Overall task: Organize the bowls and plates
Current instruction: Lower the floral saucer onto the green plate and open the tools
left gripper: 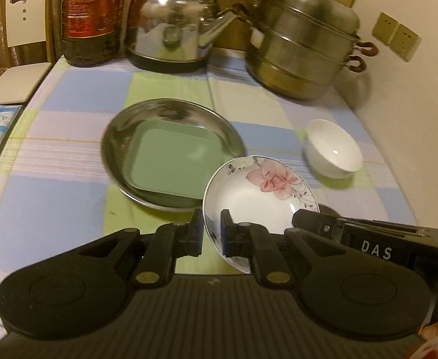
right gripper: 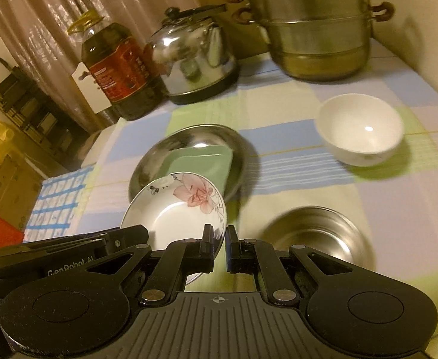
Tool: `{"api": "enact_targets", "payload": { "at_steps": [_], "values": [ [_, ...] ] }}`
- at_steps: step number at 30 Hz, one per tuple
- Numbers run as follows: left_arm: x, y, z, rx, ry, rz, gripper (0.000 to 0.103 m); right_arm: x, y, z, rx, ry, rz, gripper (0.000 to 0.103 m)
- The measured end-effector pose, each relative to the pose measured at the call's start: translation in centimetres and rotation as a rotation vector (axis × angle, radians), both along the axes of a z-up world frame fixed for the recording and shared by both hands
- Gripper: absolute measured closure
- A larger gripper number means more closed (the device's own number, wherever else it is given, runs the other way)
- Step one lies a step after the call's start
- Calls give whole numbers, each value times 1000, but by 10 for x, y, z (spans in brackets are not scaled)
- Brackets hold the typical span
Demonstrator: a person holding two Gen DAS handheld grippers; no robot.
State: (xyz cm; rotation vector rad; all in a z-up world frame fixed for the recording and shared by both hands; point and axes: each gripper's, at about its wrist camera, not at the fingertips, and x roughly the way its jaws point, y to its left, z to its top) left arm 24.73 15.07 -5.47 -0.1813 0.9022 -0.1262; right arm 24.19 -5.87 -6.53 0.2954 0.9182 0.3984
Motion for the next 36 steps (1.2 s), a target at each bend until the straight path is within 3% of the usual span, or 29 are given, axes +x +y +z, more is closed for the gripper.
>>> {"api": "enact_targets", "payload": {
  "at_steps": [11,27,36],
  "values": [
    [50,35,-28,6,21,-15,93,48,47,-26,-26,1,-11,96],
    [126,52,-67,31,91,-9,92,114,76,-64,-62,45,-16,95],
    [145,60,-87,37,127,-24,92,132,83,-83,-77,82,-21,95]
  ]
}}
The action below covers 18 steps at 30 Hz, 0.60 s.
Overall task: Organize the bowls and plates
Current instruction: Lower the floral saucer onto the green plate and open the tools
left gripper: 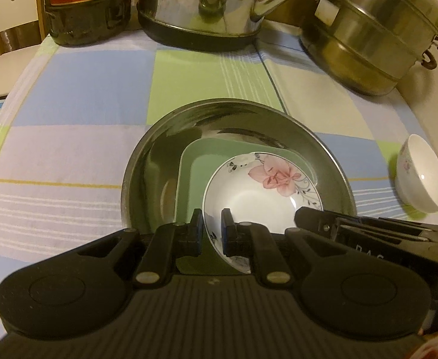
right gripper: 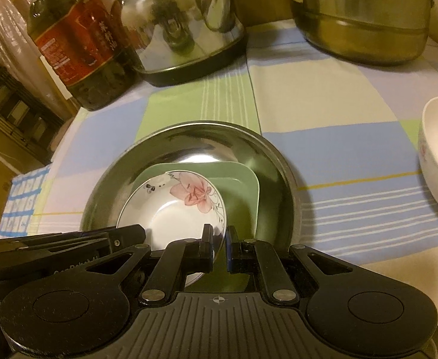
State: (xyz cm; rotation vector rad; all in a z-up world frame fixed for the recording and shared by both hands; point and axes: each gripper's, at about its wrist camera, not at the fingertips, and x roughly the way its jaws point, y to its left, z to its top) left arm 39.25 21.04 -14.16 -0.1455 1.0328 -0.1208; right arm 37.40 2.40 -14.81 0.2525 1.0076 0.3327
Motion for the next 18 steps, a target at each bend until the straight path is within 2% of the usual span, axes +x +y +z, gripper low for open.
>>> {"api": "enact_targets", "payload": {
  "at_steps": [6,13,15,16,17,18],
  "values": [
    [7,-2,-5,26,-3,-20,93,5,5,-6,-19,9,-7,95],
    [10,-1,-2,15,-7,-30,93,13,6,-10,-34,34,-26,95],
    [8,-1,3,17,-20,-31,93,11,7,-6,-47,5,-23,90],
    [7,-1,6,17,-26,-31,93,10,7,-4,-52,-6,-22,81],
    [5,0,9,14,-30,-30,93,10,7,-1,-51,-17,-18,68],
    [3,1,13,11,-36,-28,93,8,7,2,-47,-24,-17,63]
  ]
}}
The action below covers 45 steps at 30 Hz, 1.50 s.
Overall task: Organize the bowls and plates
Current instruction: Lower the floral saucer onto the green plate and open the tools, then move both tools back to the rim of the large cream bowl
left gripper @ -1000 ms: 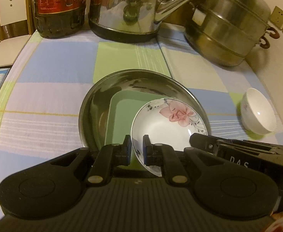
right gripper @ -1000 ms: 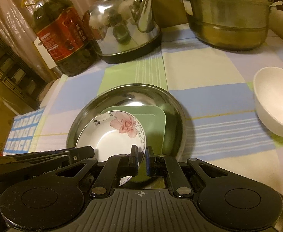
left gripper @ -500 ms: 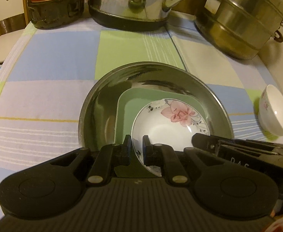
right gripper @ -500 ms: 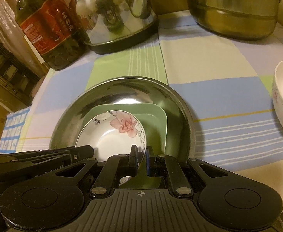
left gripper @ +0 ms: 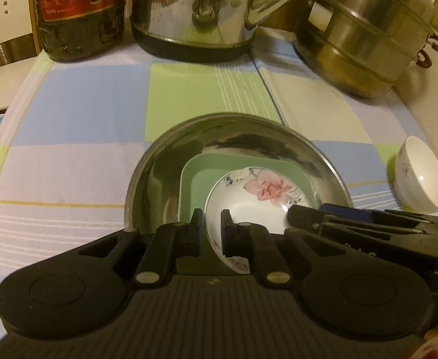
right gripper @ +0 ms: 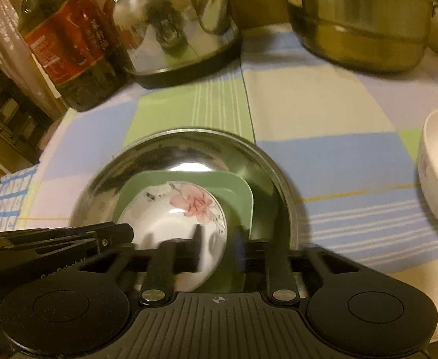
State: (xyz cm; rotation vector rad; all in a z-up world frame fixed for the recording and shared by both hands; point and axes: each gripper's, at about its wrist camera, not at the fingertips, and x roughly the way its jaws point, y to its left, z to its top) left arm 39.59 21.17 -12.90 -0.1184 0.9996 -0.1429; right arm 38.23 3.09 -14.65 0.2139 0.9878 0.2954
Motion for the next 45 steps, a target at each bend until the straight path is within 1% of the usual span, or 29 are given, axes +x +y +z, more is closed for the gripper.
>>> {"api": "enact_targets", "payload": {
  "at_steps": [1,4,6,7,8,11,13,18,21,25,33,45],
  "values": [
    [-3,1,4,-3,-8,2,93,-2,-1,3,7,-9,-1,57],
    [-15,5,19,-8,-30,9,92,-9,-6,17,38,-31,1,56],
    [-24,8,28,-18,-37,15,89,-17,-10,26,60,-43,8,54],
    [-30,9,33,-24,-38,20,85,-22,-12,32,73,-48,15,52],
    [-36,10,38,-27,-39,24,83,-27,-15,37,88,-54,21,49],
    [-60,8,51,-31,-49,14,83,-48,-25,54,129,-89,36,43],
    [-77,3,58,-20,-56,4,82,-64,-34,65,147,-109,40,40],
    [-126,-16,72,11,-64,-25,80,-106,-62,85,183,-129,41,39],
    [-154,-28,77,14,-53,-22,80,-130,-79,91,185,-133,51,39],
    [-185,-45,80,-3,-33,-15,80,-161,-105,95,187,-128,60,38],
    [-242,-80,81,-1,-24,-8,80,-211,-151,95,193,-106,71,37],
    [-302,-112,79,1,-10,28,80,-267,-187,86,132,-74,108,37]
  ]
}}
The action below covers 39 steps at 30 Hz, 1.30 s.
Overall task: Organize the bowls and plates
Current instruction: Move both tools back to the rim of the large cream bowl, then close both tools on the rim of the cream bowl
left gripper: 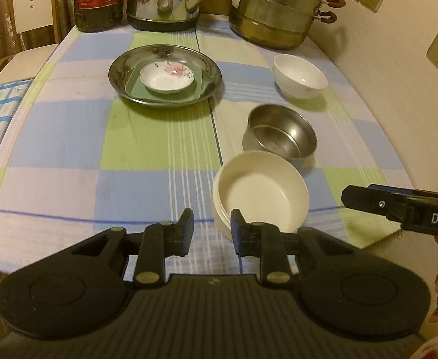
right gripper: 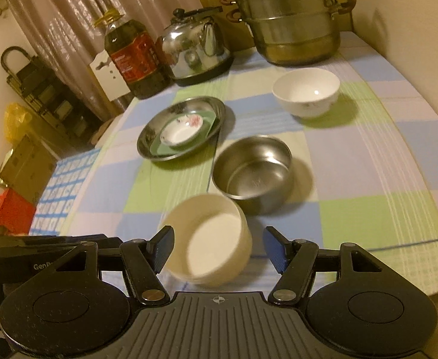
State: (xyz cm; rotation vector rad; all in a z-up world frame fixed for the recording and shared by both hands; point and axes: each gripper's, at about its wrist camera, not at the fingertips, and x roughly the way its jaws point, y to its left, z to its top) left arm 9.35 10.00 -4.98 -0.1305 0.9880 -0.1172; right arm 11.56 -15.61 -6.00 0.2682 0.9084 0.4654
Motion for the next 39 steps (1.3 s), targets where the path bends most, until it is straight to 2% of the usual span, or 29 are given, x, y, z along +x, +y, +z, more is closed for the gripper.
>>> {"api": "enact_targets", "payload": {
  "at_steps": [11,21,33,36,39],
  "values": [
    [-17,-10,-6,6,16,-8,79,-24,-15,-10,-75,35,-20,38],
    [-8,-12,-15,12,40,-50,78,-19,-19,-25,-89,130,-61,38],
    [18,-8,-20,11,28,-119,78,-5,-4,-27,-82,126,-77,38],
    [31,-8,-26,-3,43,-144,78,1,6,-28,-89,119,-74,41],
    [43,-7,-35,-8,62,-160,78,8,15,-34,-90,130,-76,49]
  ]
}}
